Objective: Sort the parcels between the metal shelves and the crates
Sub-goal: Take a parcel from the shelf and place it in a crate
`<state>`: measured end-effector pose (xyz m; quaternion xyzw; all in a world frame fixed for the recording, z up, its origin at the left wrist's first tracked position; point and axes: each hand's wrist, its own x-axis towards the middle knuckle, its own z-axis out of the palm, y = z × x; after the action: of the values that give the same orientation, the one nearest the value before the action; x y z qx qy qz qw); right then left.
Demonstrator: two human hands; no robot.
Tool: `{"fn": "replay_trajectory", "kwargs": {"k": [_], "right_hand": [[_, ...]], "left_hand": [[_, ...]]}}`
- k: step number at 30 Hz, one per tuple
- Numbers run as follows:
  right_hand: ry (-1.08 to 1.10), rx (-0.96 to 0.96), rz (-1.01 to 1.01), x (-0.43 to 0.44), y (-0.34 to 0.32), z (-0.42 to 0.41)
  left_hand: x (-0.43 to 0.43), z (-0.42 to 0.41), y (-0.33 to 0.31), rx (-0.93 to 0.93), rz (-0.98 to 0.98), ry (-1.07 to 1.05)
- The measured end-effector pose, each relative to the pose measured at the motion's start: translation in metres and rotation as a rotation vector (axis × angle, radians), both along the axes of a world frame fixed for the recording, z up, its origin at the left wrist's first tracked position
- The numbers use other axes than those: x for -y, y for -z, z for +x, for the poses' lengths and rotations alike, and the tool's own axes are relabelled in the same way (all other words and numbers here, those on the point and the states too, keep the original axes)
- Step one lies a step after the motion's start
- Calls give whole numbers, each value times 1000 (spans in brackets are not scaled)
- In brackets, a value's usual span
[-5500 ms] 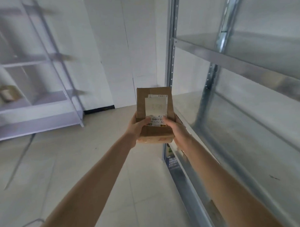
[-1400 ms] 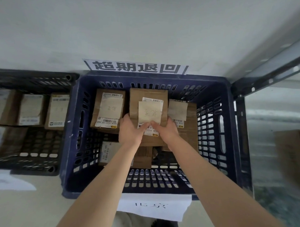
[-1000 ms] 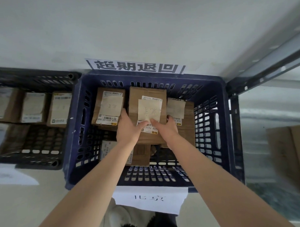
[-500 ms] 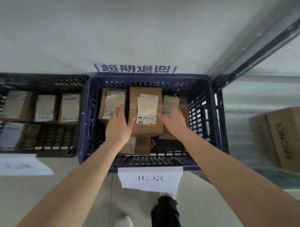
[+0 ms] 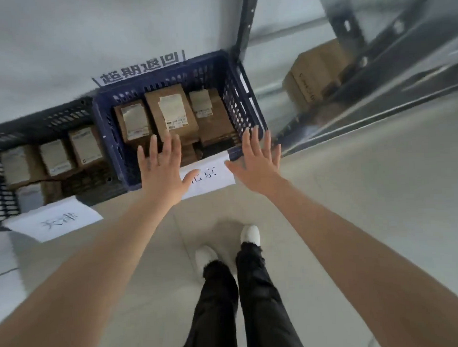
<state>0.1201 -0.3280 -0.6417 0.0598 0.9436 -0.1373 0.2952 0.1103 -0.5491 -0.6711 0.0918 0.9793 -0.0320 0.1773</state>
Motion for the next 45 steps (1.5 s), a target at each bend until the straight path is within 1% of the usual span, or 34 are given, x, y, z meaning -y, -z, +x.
{"fn": "replay_trajectory", "kwargs": {"k": [3, 6, 8, 11, 16, 23, 28, 33, 36, 40, 45], "right_hand": [[64, 64, -12, -16, -24, 66], [150, 117, -33, -37, -46, 123], [196, 133, -37, -55, -57, 154], [235, 135, -14, -88, -72, 186], [270, 48, -7, -157, -107, 223], [285, -99, 37, -267, -160, 256], [269, -207, 76, -331, -193, 248], [186, -226, 90, -361, -205, 203], [132, -240, 102, -372, -209, 163], [78, -247, 119, -386, -205, 116], [49, -144, 117, -408, -174, 76]], "left_hand": [[-28, 42, -16, 48, 0, 78], [-59, 81, -33, 24, 52, 177], [-83, 101, -48, 39, 26, 232], [-122, 125, -71, 1, 14, 297], [-197, 155, -109, -104, 44, 320], [-305, 187, -158, -188, 75, 325], [-368, 188, -195, -221, 84, 323], [-399, 160, -209, -205, 108, 249], [-411, 128, -206, -185, 118, 177], [-428, 84, -197, -124, 160, 136], [-441, 56, -169, -21, 132, 88]]}}
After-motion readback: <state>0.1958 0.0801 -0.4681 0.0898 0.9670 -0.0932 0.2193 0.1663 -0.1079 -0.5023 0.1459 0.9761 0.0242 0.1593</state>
